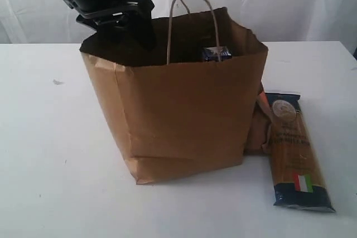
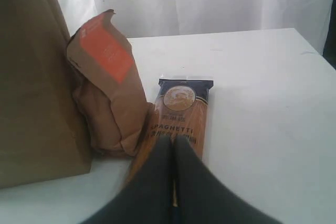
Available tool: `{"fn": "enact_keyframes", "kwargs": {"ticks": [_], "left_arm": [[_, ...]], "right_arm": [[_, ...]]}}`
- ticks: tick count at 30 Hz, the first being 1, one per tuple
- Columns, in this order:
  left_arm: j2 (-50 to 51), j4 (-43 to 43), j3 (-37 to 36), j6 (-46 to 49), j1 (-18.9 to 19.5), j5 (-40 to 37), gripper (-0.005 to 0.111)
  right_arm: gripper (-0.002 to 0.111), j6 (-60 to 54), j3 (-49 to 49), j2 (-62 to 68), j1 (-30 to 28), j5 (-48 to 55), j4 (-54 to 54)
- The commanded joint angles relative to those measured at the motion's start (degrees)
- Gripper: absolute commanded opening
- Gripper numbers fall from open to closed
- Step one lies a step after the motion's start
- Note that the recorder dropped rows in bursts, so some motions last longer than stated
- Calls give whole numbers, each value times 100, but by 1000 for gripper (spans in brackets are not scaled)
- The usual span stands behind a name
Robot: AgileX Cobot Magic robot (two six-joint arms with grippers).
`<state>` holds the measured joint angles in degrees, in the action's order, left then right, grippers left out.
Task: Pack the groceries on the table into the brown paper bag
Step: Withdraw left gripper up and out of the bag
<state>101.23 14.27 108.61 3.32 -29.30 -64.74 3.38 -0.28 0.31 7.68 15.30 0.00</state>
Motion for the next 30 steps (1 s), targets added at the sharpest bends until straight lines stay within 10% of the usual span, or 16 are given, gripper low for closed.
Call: {"fn": "enact_keyframes", "kwargs": {"ticks": [1,19,30], "left_arm": [[-59,88,17,20,-13,-522,78],[-664,183,17,20,-13,-522,74],[-1512,-73,17,59,0,-522,0]], "right_arm": [[0,0,28,-31,-24,-35,0],[0,0,28,-31,-24,-35,0],[0,0,28,-31,-24,-35,0]]}}
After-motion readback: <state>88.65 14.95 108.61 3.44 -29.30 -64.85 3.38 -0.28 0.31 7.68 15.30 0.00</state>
